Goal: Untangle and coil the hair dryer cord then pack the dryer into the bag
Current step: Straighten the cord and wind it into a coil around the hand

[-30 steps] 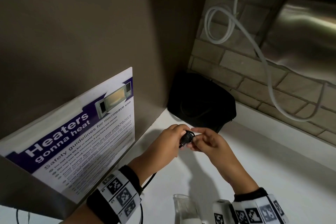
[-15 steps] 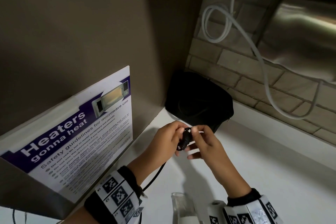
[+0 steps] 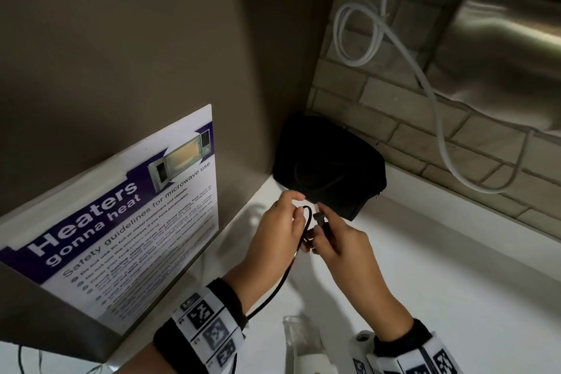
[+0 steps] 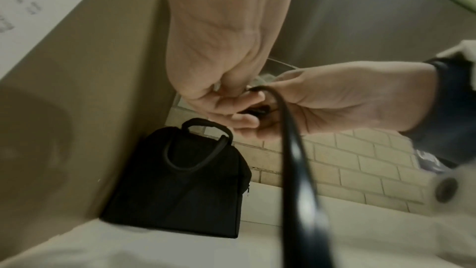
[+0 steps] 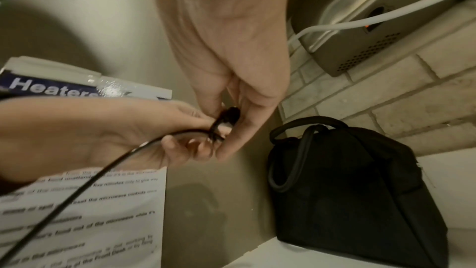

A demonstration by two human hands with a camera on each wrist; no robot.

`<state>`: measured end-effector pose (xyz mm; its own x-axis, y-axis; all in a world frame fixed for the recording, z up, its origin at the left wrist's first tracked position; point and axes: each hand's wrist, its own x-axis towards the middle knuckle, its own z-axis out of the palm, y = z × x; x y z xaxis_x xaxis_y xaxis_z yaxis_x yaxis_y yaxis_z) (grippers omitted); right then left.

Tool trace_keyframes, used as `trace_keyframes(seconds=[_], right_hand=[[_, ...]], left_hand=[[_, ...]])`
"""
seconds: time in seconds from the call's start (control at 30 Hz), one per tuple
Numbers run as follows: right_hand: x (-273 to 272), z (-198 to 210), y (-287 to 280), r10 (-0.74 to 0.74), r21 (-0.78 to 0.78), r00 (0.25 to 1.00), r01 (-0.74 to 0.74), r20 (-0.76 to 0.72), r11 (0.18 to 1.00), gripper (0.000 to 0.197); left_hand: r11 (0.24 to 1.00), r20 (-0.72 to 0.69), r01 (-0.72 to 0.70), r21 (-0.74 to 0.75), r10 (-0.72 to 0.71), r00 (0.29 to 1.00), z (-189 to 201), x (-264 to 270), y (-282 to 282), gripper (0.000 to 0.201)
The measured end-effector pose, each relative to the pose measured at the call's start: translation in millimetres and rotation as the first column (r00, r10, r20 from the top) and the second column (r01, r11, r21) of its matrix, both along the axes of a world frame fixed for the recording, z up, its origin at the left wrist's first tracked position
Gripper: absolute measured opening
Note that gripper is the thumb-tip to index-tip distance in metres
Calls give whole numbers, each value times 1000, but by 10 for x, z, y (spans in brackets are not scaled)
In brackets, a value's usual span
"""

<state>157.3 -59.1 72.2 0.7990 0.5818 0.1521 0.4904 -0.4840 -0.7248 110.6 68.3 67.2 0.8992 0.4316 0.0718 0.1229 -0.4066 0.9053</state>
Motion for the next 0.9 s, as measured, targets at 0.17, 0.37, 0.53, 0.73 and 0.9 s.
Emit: trace_keyframes(seconds=[0.17,0.37,0.53,0.73,0.9], right_hand=[[88,19,-108,-26,389,971,120,-237,913,27],[277,-20,-306,-141,503,910,338,-389,796,10],[416,-249,-497,-308,204,933,343,-185,917,18],[547,-439,-656,-386,23,922,386,-14,922,20],[612,-480,-651,-364,-57,931,364,19,930,14]], left_hand=[[961,-20,-19,-277,13,1000,-29,-19,94,21],[924,-121,186,-334,-238,964,11,-68,230,29],[934,-25,180,-308,-197,980,9,-69,314,13],[974,119,6,-227,21,993,113,-11,457,21],[979,208,-59,-197,101,973,125,35,461,24]])
